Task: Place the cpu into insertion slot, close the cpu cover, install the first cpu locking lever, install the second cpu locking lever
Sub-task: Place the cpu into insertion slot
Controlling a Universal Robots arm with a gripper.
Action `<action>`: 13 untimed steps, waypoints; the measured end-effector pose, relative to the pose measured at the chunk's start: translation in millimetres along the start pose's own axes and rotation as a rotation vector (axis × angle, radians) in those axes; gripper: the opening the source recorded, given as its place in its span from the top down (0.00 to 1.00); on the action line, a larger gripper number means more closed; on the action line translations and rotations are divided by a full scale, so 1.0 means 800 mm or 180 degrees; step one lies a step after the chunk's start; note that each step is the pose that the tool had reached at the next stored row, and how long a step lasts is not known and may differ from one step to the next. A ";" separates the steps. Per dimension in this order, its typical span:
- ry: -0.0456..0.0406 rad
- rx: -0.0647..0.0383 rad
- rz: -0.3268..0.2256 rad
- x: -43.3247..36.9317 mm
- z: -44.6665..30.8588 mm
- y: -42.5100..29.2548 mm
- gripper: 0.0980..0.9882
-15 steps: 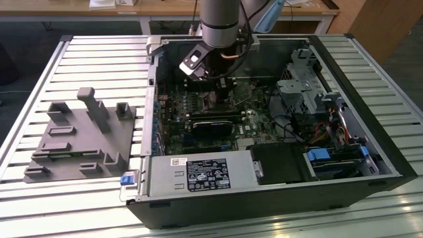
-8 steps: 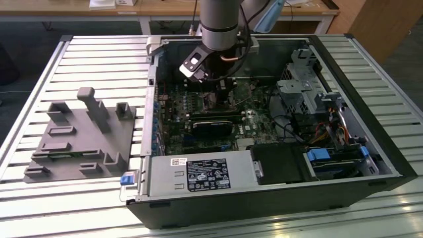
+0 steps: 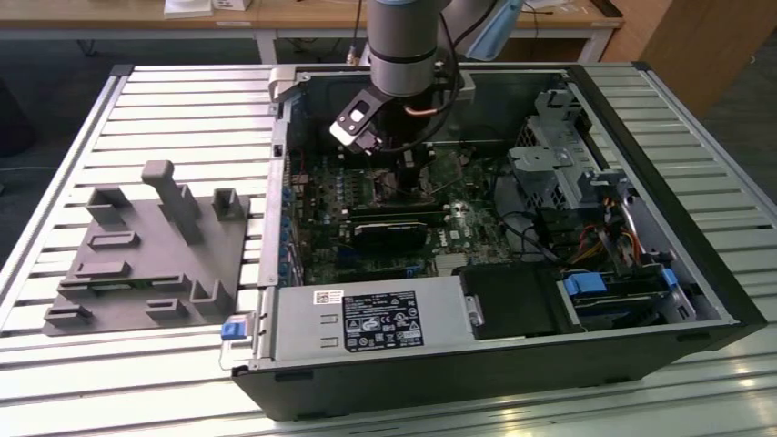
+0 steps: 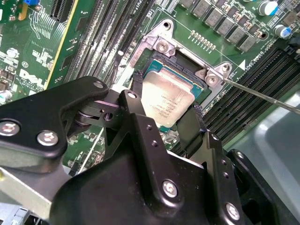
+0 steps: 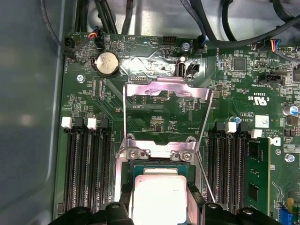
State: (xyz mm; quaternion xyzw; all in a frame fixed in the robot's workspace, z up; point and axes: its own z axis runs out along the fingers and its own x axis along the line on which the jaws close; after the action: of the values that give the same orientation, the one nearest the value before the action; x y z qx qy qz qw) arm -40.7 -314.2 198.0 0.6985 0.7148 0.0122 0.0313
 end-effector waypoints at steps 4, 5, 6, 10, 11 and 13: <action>0.0000 0.0000 0.0000 0.000 0.0028 -0.0002 0.50; 0.0000 0.0000 0.0000 0.000 0.0033 -0.0002 0.50; -0.0001 0.0000 0.0000 0.000 0.0039 -0.0003 0.50; -0.0001 0.0001 0.0000 0.000 0.0048 -0.0003 0.50; -0.0001 0.0000 0.0000 0.000 0.0050 -0.0003 0.50; -0.0001 0.0000 0.0000 0.000 0.0051 -0.0003 0.50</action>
State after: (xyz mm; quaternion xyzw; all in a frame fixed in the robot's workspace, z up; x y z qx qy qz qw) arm -40.7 -314.2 193.9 0.6985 0.7148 0.0121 0.0313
